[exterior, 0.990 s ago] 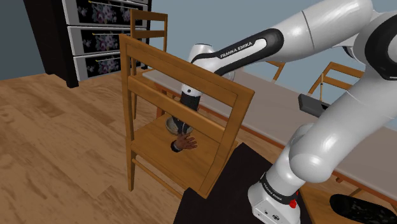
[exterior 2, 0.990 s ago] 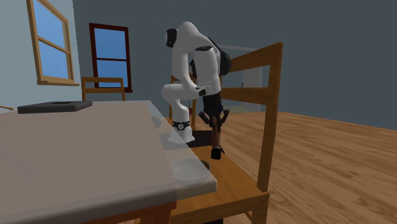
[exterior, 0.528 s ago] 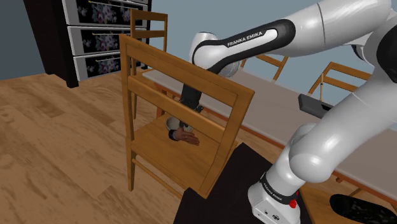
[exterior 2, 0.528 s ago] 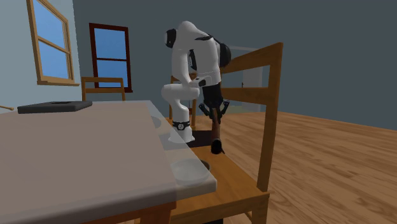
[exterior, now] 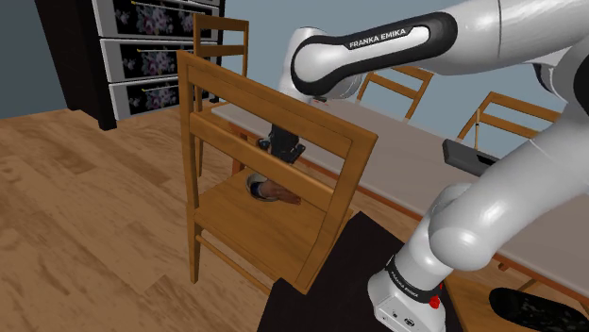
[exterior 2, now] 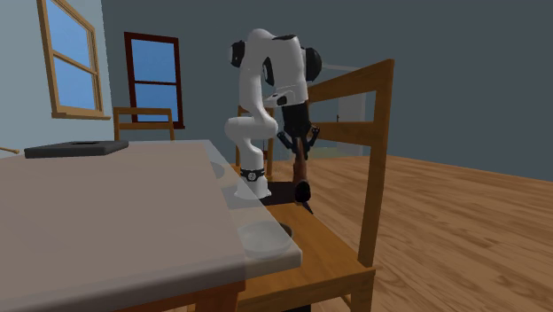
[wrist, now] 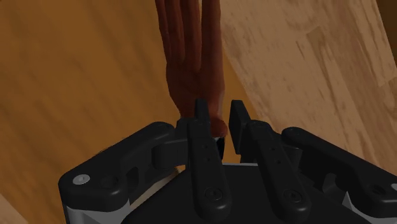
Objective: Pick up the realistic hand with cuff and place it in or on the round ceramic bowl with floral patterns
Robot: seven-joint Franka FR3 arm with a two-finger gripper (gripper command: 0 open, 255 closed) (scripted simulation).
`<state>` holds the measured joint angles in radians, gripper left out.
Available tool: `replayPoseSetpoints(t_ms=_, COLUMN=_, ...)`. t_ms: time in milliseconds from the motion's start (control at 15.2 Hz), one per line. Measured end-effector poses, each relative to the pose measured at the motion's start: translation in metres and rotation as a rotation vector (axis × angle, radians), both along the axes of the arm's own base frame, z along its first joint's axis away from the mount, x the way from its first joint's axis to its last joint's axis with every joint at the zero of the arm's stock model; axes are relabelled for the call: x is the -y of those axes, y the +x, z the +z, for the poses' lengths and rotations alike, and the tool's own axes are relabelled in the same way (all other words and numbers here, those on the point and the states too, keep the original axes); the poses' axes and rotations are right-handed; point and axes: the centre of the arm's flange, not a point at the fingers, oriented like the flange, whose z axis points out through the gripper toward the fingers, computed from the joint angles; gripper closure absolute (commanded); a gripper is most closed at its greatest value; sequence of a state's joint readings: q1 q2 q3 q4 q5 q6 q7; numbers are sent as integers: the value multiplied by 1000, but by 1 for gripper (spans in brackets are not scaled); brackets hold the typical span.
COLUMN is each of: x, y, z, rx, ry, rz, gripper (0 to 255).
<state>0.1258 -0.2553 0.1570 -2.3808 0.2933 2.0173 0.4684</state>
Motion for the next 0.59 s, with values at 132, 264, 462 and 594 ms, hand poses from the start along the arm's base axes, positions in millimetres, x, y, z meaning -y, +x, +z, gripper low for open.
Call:
replayPoseSetpoints(t_ms=132, x=12, y=12, z=5, rx=0, ry=0, rz=0, gripper=255)
replayPoseSetpoints(t_ms=264, x=28, y=30, z=13, rx=0, ry=0, rz=0, gripper=255)
replayPoseSetpoints(t_ms=462, x=49, y=59, z=14, rx=0, ry=0, rz=-1, gripper=255)
replayPoseSetpoints(t_ms=594, x=68, y=76, z=20, rx=0, ry=1, rz=0, gripper=255)
